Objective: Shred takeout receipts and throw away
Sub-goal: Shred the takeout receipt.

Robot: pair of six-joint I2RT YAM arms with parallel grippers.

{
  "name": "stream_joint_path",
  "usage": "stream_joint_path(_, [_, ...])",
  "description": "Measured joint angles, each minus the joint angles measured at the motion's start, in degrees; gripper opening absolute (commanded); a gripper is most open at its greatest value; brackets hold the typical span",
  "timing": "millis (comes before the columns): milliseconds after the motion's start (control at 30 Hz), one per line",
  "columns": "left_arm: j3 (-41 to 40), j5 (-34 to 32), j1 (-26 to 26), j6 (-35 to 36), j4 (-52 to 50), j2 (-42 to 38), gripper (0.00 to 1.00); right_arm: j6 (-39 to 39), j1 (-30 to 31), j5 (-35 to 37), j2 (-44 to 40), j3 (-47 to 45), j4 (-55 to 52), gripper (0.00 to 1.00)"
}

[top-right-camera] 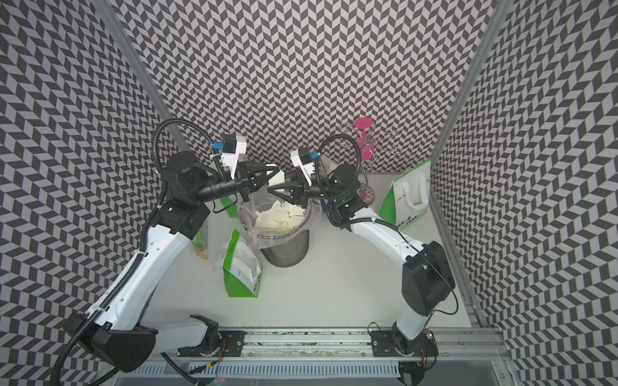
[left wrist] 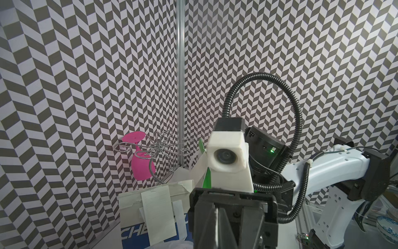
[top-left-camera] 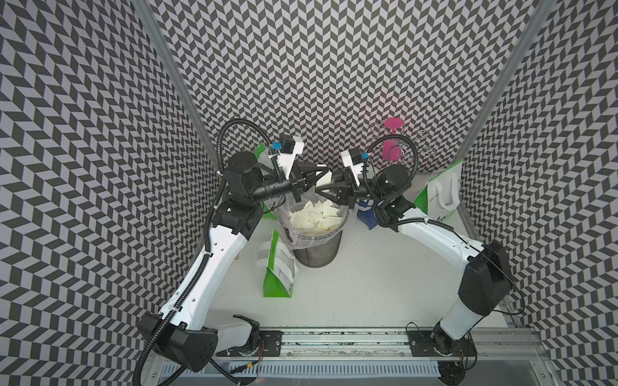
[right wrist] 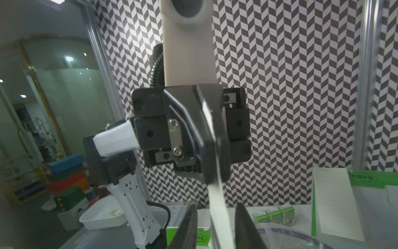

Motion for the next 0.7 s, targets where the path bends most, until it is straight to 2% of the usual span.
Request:
stream_joint_path(67, [-0.2, -0.1, 0.0, 0.0, -0.1, 0.0, 0.0, -1.0, 0.0, 0.2, 0.0, 0.9, -1.6, 0.0])
stream_joint_path(233, [-0.2, -1.6, 0.0, 0.3, -2.3, 0.0, 0.0, -10.4, 0.0, 4.8, -0.1, 4.6, -13.0, 0.0])
stream_joint_path(467, [0.9, -6.6, 0.3, -0.5, -9.1, 0.4, 0.0, -29.8, 1.5, 21.6, -3.1, 8.1, -32.9, 0.0])
stream_joint_path(700, [1.6, -8.1, 0.4, -5.5, -13.1, 1.2, 0.0, -41.9, 3.1, 39.2, -5.9, 8.1, -40.4, 0.0])
